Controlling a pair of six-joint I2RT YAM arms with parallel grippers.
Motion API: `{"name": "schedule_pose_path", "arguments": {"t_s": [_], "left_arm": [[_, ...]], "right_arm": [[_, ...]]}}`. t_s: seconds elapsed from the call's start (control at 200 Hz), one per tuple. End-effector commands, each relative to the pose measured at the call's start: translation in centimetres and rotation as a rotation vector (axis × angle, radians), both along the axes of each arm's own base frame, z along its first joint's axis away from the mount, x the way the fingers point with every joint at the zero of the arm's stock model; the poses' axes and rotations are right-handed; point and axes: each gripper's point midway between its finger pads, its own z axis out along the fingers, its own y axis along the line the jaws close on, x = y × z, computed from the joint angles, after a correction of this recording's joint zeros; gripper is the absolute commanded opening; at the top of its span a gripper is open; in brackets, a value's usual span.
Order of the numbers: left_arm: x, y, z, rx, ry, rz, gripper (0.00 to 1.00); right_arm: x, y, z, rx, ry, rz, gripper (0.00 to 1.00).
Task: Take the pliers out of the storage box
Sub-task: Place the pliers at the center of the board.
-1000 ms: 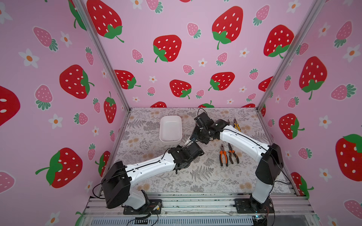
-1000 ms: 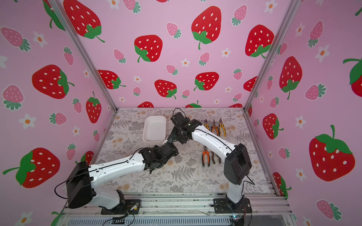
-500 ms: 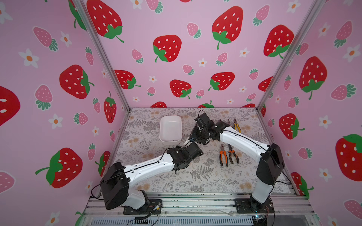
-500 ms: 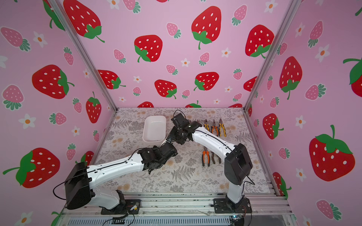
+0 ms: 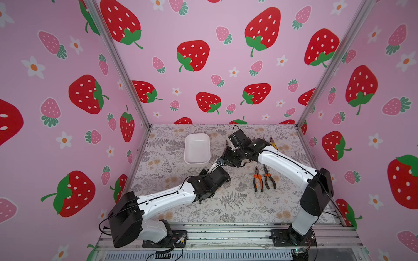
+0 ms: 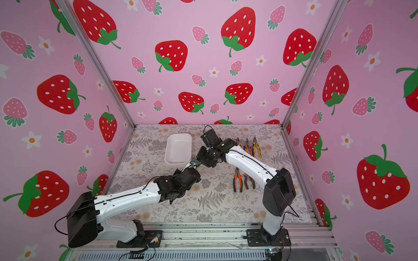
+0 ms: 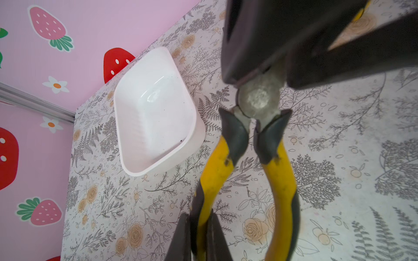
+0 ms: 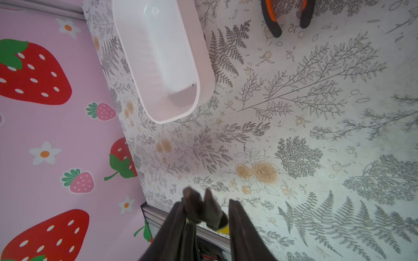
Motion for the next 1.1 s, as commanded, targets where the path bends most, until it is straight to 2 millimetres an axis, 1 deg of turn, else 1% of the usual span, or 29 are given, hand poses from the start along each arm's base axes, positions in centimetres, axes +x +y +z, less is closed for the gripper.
{"name": "schedule_pose_path", "arguments": {"t_s": [0.0,0.11,0.22,0.36,0.465,0.49,0.51,0.58,0.645,0.745,0.925,1.095], "left_arm": [[1.2,0.3,2.4,-0.061,-0.114,0.046,0.0],[1.2,0.4,2.3,-0.06,-0.126,0.038,0.0],[1.2,0.4,2.6,-0.063,-0.136,0.032,0.0],[1.1,-0.2,2.6,-0.081,-0.124,0.004,0.0],[0.8,-1.1,2.1,-0.101,-0.097,-0.044,0.0],[0.8,-1.1,2.0,-0.103,-0.096,-0.048,0.0],[0.7,-1.2,2.0,-0.103,-0.095,-0.052,0.0],[0.7,-1.1,1.9,-0.101,-0.093,-0.055,0.0],[0.6,-1.1,1.7,-0.096,-0.09,-0.058,0.0],[0.5,-1.2,1.8,-0.105,-0.088,-0.067,0.0],[0.3,-1.6,2.3,-0.13,-0.094,-0.093,0.0],[0.0,-2.0,2.8,-0.15,-0.099,-0.119,0.0]], "right_arm": [[-1.5,-1.3,1.9,0.008,0.028,0.05,0.35],[-1.4,-1.6,2.6,0.011,0.029,0.06,0.35],[-1.4,-1.8,2.4,0.007,0.036,0.067,0.35],[-1.1,-1.6,2.2,0.019,0.037,0.066,0.35],[-0.9,-0.6,3.1,0.088,0.023,0.075,0.36],[-1.1,-0.5,3.4,0.098,0.022,0.082,0.37],[-0.8,-0.2,4.0,0.119,-0.001,0.084,0.37],[-0.8,-0.2,4.9,0.141,-0.026,0.078,0.37],[-0.8,-0.7,5.5,0.149,-0.046,0.059,0.37],[-0.5,-0.9,5.2,0.138,-0.053,0.052,0.38],[0.1,-0.6,3.6,0.085,-0.022,0.071,0.4],[1.3,-0.7,3.4,0.042,-0.061,0.074,0.4]]}}
